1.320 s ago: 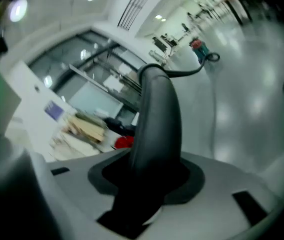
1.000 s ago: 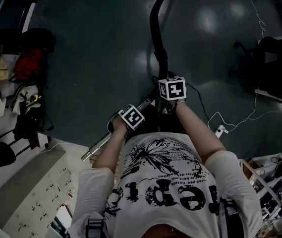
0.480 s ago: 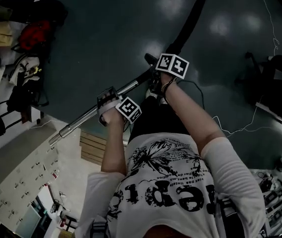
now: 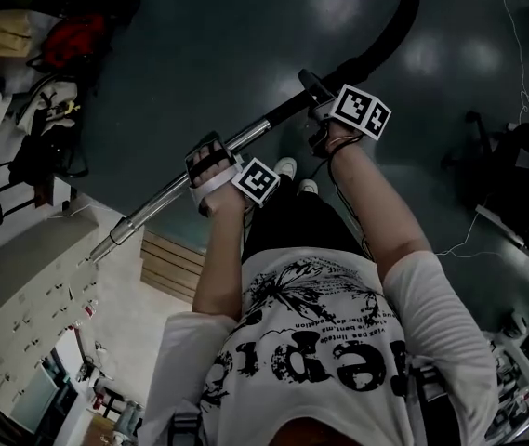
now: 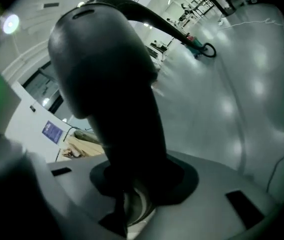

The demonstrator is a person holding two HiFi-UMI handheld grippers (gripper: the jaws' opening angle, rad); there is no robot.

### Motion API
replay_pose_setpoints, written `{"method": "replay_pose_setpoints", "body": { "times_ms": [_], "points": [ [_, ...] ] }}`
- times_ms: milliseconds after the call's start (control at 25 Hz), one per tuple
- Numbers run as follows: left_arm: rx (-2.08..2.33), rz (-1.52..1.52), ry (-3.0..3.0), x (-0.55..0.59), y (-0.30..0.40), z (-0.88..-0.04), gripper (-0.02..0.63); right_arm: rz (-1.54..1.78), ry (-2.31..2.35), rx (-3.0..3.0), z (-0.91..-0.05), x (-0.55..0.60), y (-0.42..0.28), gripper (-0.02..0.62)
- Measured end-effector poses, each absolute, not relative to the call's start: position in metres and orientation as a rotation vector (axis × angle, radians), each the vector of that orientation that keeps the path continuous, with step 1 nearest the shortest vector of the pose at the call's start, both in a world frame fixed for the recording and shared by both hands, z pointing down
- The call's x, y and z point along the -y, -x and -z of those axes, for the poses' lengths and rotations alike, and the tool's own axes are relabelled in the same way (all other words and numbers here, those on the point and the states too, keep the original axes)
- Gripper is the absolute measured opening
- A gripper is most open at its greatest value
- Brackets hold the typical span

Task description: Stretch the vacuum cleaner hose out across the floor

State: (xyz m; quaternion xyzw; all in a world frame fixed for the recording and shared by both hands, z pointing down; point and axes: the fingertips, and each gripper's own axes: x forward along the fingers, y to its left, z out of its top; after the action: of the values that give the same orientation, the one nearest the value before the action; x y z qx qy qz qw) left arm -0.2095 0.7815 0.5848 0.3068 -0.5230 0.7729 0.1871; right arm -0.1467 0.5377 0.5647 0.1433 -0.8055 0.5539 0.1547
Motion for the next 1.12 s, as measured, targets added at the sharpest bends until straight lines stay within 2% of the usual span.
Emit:
{"method": "replay_pose_setpoints", "body": {
  "times_ms": [160,360,520,800,1040,1080,1120],
  "points": [
    [1.639,-2.297,-0.763,-0.76,0.224,-0.551,0.064,-1.589,-0.285,2.463,-0.529,-0.527,0.141,0.117],
    [1.639,-2.383,-0.737,-0.75,0.22,-0.516,0.066,-1.688,-0.197,2.554,-0.502,-0.521,0.125,0.117],
    [1.388,-2.155,-0.866,-0.756,0.183,-0.536,0.055,-1.814,-0.185,2.579,-0.498,-0.512,0.096,0.117],
    [1.123,-1.773,-1.123,-0.783,0.114,-0.6,0.04,-1.668,0.011,2.562,-0.518,-0.532,0.064,0.118],
    [1.194,-1.674,-1.21,-0.758,0.078,-0.626,0.043,-1.539,-0.017,2.628,-0.522,-0.515,0.03,0.118],
    [1.265,-1.723,-1.196,-0.752,0.079,-0.618,0.09,-1.544,-0.063,2.632,-0.52,-0.511,0.025,0.118],
    [1.348,-1.789,-1.175,-0.749,0.082,-0.605,0.165,-1.557,-0.107,2.633,-0.518,-0.51,0.023,0.117]
  ]
}}
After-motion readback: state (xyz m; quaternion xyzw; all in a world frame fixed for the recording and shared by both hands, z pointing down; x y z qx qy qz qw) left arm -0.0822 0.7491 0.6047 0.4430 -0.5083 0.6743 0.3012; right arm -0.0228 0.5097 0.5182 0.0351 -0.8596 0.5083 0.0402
